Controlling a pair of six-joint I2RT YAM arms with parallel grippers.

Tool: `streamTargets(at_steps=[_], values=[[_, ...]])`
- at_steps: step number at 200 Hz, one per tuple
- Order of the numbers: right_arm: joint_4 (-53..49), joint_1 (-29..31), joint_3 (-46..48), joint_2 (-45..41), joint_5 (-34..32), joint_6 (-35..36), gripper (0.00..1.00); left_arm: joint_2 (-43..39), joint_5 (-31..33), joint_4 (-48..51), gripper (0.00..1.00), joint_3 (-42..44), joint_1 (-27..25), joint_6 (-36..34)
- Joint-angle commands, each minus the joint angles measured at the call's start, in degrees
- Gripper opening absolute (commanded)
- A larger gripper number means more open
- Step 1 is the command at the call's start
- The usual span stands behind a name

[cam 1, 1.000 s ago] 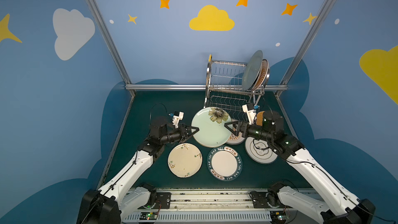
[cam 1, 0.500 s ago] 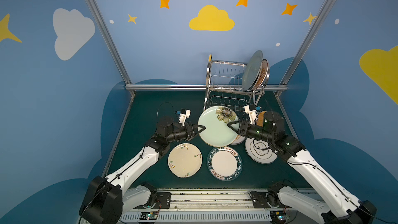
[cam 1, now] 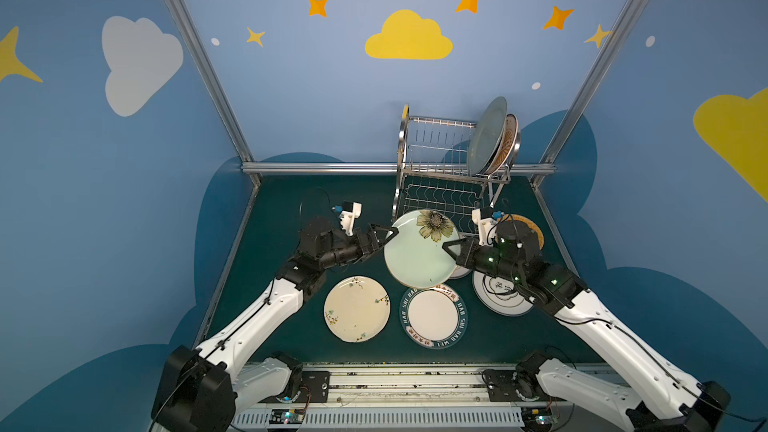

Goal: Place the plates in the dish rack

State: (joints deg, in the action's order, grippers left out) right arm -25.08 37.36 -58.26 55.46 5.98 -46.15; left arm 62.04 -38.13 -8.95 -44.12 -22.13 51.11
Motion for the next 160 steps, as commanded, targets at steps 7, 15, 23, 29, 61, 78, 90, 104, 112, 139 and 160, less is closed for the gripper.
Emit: streamTargets(at_steps=[7,15,23,29,61,78,90,104,112,139,160], values=[[1.1,1.6,-13.2,-0.4,-12.4,5.9,0.00,-11.1,7.7,14.6,1.00,-2.5,4.8,-2.1],[0.0,2.3,-16.4,1.3,-14.8,7.7,0.00,-14.0,8.7,16.1,1.00,-2.9,5.1,-2.1],[-0.8,2.6,-19.5,2.7,-16.5,8.7,0.00,-16.1,9.5,18.1,1.00,-4.2,5.3,-3.3],[-1.5,3.0,-22.4,4.3,-18.0,9.3,0.00,-17.5,9.8,19.6,1.00,-5.3,5.3,-4.3],[-5.7,3.8,-38.3,13.2,-29.3,13.1,0.00,-18.7,12.2,29.7,1.00,-15.0,5.3,-13.6],[-7.8,3.9,-47.5,19.1,-34.3,15.1,0.00,-16.9,16.1,34.1,1.00,-19.3,4.6,-14.5],[-9.7,3.9,-54.7,23.8,-37.7,16.8,0.00,-16.4,13.9,32.9,1.00,-19.1,4.5,-14.9],[-13.5,4.0,-64.3,29.8,-41.8,18.8,0.00,-16.8,8.0,26.0,1.00,-14.4,4.5,-19.3],[-15.1,4.0,-69.5,33.2,-44.3,20.4,0.00,-16.9,6.7,23.1,1.00,-11.3,5.0,-19.6],[-15.1,3.7,-81.5,42.0,-52.0,28.0,0.00,-17.1,-0.5,19.7,1.00,-7.2,8.7,-16.7],[-13.8,2.7,-86.5,46.5,-55.5,32.5,0.00,-18.5,-3.0,18.8,1.00,-6.7,8.7,-18.8]])
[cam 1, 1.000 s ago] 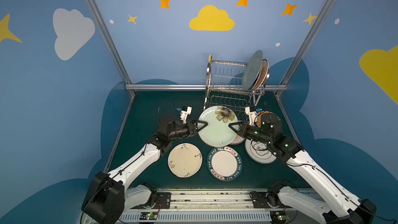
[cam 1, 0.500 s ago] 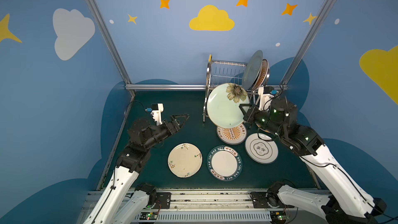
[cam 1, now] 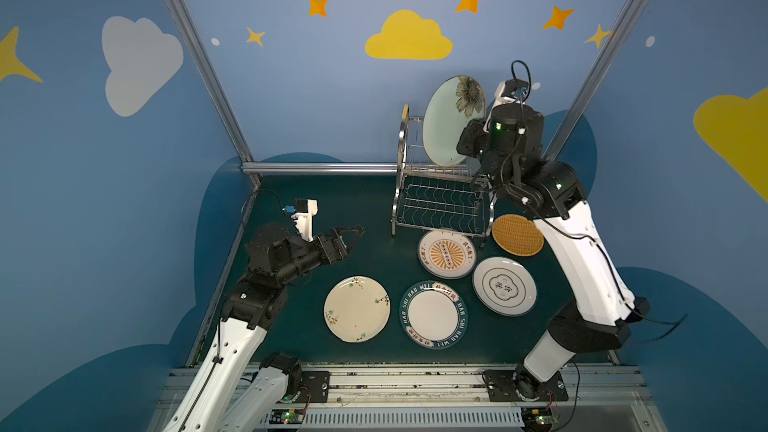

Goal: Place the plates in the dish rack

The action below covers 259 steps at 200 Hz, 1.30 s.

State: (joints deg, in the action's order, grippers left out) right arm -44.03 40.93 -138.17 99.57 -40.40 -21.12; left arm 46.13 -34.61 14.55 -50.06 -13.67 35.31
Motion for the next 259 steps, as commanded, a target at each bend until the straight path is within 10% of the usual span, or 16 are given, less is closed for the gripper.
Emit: streamTargets(at_steps=[1,96,259], values=[[5.3,-0.9,-6.8,2.5,-9.2,7.7,0.00,-2.6,-6.6,-4.7,1.00,-0.8,0.3,-3.1],[14.6,-5.2,-10.3,11.5,-18.3,21.0,0.00,-1.6,-14.0,-11.7,1.00,1.2,2.8,0.4],[17.8,-8.9,-11.6,18.7,-22.7,23.6,0.00,-1.4,-15.1,-12.9,1.00,1.5,3.3,1.0]])
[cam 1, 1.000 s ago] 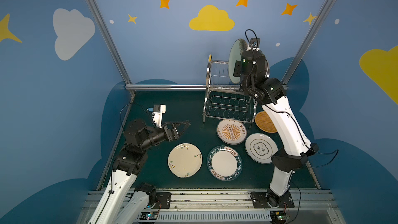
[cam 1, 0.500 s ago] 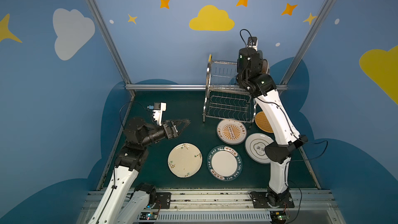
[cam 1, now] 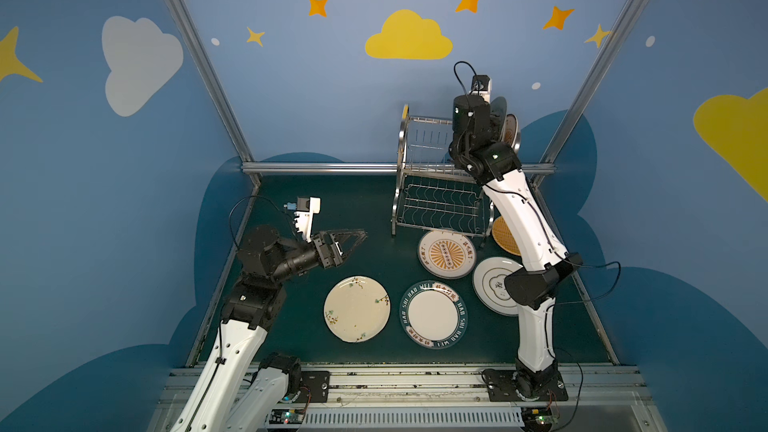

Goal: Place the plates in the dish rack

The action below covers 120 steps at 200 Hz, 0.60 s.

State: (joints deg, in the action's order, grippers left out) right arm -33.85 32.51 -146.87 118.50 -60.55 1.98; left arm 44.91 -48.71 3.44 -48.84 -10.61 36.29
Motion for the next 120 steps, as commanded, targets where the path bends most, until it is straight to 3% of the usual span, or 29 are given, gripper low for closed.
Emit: streamTargets(at_steps=[1,47,120], values=[[7.6,-0.5,-2.8,-0.1,-2.5,0.6,0.00,-0.2,-1.0,-1.8,1.00,0.2,0.3,0.0],[9.0,-0.7,-2.9,0.9,-2.7,2.4,0.00,-0.1,-1.4,-1.9,1.00,0.2,0.3,0.0],[3.9,-0.9,-2.8,2.0,-1.3,-1.7,0.00,-0.1,-1.5,-1.9,1.00,0.2,0.5,0.3]])
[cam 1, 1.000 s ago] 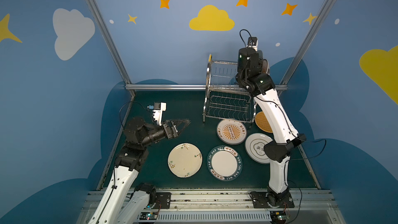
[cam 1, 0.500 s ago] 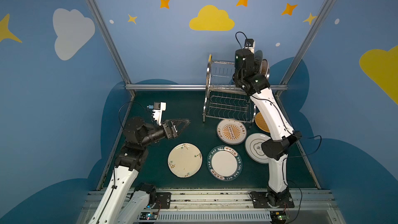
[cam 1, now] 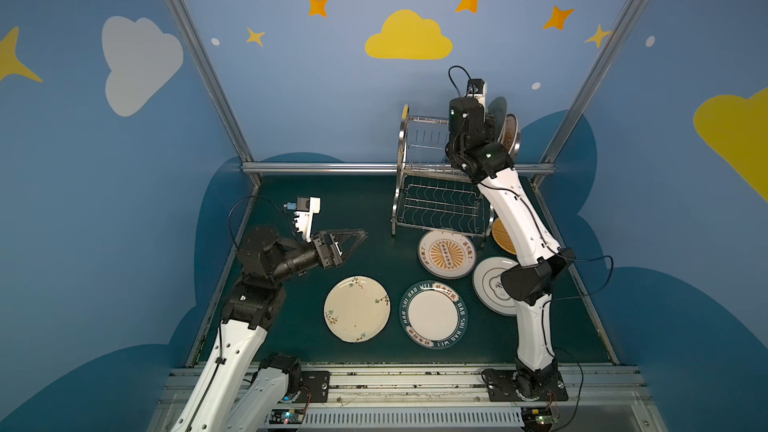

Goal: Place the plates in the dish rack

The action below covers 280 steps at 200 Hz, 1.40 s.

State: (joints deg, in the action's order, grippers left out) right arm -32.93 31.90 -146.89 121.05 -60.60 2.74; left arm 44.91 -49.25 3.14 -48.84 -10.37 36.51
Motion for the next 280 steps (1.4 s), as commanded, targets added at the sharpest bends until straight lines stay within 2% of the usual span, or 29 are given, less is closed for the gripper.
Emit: streamTargets(at_steps=[1,115,197,240,280], values=[[2.9,-0.3,-2.8,-0.6,-1.2,-2.5,0.00,-0.1,-1.0,-1.6,1.00,0.2,0.3,0.0],[-3.5,-0.6,-1.7,0.1,0.6,-8.1,0.00,-0.4,-1.3,-1.8,1.00,0.1,0.4,0.3],[-3.2,-0.9,-1.7,-0.7,2.9,-7.8,0.24,-0.7,-1.5,-1.8,1.00,0.1,0.5,0.4],[-2.8,-1.0,-1.7,-1.3,3.4,-6.9,0.30,-0.7,-1.5,-1.9,1.00,0.1,0.5,0.6],[-2.7,-0.8,-1.7,-2.4,4.6,-6.6,0.42,-0.5,-1.5,-2.0,1.00,0.1,0.5,0.7]])
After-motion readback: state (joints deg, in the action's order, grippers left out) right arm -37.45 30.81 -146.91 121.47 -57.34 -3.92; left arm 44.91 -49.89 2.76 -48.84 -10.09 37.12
